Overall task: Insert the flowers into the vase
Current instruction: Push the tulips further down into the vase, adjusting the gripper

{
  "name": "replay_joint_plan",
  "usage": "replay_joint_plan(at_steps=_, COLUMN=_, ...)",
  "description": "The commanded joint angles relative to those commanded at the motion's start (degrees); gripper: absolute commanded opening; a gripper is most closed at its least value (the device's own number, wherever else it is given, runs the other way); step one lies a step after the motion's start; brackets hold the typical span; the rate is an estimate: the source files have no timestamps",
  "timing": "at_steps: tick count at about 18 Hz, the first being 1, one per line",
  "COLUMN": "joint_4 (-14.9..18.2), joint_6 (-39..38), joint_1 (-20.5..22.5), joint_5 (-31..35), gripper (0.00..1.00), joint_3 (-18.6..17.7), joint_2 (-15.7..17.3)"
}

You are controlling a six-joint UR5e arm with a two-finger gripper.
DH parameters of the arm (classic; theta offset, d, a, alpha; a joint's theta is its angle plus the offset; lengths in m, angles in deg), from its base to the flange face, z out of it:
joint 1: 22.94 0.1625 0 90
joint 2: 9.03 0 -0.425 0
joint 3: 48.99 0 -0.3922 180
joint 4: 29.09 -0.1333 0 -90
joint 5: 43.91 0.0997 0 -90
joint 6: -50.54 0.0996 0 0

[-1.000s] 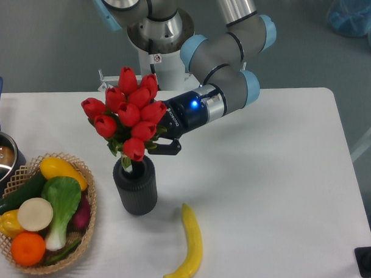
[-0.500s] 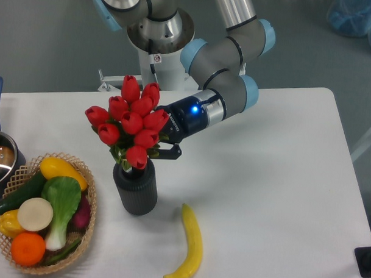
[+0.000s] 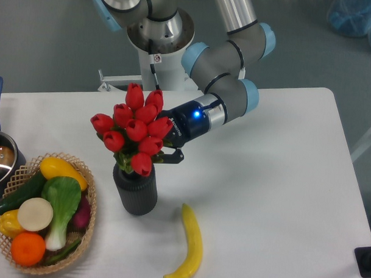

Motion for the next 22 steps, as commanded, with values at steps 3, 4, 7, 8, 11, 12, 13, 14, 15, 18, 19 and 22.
replay_joint_plan(at_steps=3, joint_4=0.0, joint_6=1.9, joint_1=0.0, joint_5=0.0, gripper=0.34, joint_3=0.0, joint_2=-0.8)
replay_joint_plan(at_steps=4, joint_4=0.0, joint_6=2.5, joint_1=0.0, joint_5=0.0, gripper=0.34, joint_3=0.0, joint_2=-1.0)
replay_joint_plan(at_steps=7, joint_4=0.0, joint_6=3.3, joint_1=0.0, joint_5=0.0, gripper=0.34, joint_3=0.1, joint_2=-1.8)
replay_joint_plan(at_steps=8, joint_4=0.0, joint_6=3.3, joint_1=0.1, joint_5=0.0, gripper=0.34, joint_3=0.1, joint_2=-1.9)
replay_joint_plan(at_steps=11, joint_4=0.0, joint_6=3.3, joint_1=0.1, joint_5=0.0, gripper=0.34, joint_3=0.1, joint_2=-1.9)
replay_joint_plan(at_steps=12, joint_4=0.0, joint_6=3.3, joint_1=0.1, joint_5=0.0, gripper=0.34, joint_3=0.0, joint_2=-2.0)
replay_joint_plan(at_steps=13, joint_4=0.0, joint_6=3.3, joint_1=0.1, joint_5=0.0, gripper=0.34, joint_3=-0.1, joint_2=-2.0)
replay_joint_plan(at_steps=14, joint_4=0.0, joint_6=3.3, joint_1=0.1, joint_5=0.0, gripper=0.34, joint_3=-0.1, joint_2=-2.0)
replay_joint_plan(at_steps=15, joint_4=0.0, joint_6=3.3, joint_1=0.2, joint_5=0.0, gripper=0.34, joint_3=-0.1, joint_2=-2.0)
replay_joint_plan(at_steps=18, joint_4=0.0, joint_6=3.3, joint_1=0.2, joint_5=0.1, gripper=0.34, joint_3=-0.1, joint_2=-2.0)
replay_joint_plan(at_steps=19, joint_4=0.0, joint_6=3.3, joint_1=0.3, joint_5=0.1, gripper=0.34, joint_3=-0.2, joint_2=-2.0)
replay_joint_plan(at_steps=22, joint_4=-0.3, joint_6=3.3, joint_1=0.5, joint_5=0.1, gripper=0.34, joint_3=-0.4, joint_2=-2.0)
